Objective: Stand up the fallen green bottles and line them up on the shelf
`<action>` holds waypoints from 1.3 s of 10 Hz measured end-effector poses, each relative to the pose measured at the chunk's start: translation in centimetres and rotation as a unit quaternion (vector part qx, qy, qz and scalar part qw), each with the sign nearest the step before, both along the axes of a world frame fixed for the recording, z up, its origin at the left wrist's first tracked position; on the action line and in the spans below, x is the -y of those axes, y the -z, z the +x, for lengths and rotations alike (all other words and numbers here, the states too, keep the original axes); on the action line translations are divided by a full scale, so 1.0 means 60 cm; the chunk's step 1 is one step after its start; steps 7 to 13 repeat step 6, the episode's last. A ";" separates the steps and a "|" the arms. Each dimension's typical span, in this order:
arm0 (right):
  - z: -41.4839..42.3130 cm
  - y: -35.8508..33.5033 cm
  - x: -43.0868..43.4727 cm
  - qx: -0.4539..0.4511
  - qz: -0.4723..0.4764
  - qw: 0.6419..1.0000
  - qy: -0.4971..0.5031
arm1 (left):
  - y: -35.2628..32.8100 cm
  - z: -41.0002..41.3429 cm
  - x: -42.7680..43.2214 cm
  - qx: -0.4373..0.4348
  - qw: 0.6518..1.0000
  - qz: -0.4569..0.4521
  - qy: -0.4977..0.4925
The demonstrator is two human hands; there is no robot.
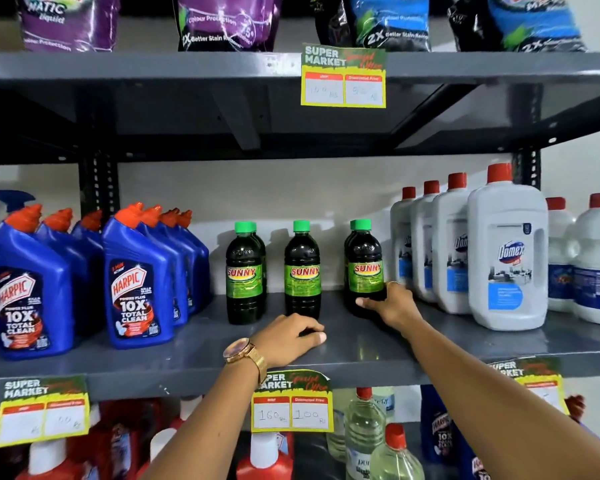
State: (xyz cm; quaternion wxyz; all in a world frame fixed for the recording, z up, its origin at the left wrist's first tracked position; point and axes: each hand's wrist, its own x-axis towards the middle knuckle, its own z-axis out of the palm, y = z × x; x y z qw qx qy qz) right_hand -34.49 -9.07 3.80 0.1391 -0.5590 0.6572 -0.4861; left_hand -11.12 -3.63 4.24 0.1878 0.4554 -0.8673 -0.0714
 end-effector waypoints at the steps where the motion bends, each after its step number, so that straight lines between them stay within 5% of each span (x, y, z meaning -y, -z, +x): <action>1: 0.002 -0.001 0.000 -0.007 0.003 1.000 0.003 | 0.002 0.000 0.001 0.000 1.000 0.005 -0.004; 13: 0.023 -0.016 -0.025 -0.019 -0.033 0.998 0.049 | 0.005 -0.001 0.011 -0.019 1.000 -0.007 0.000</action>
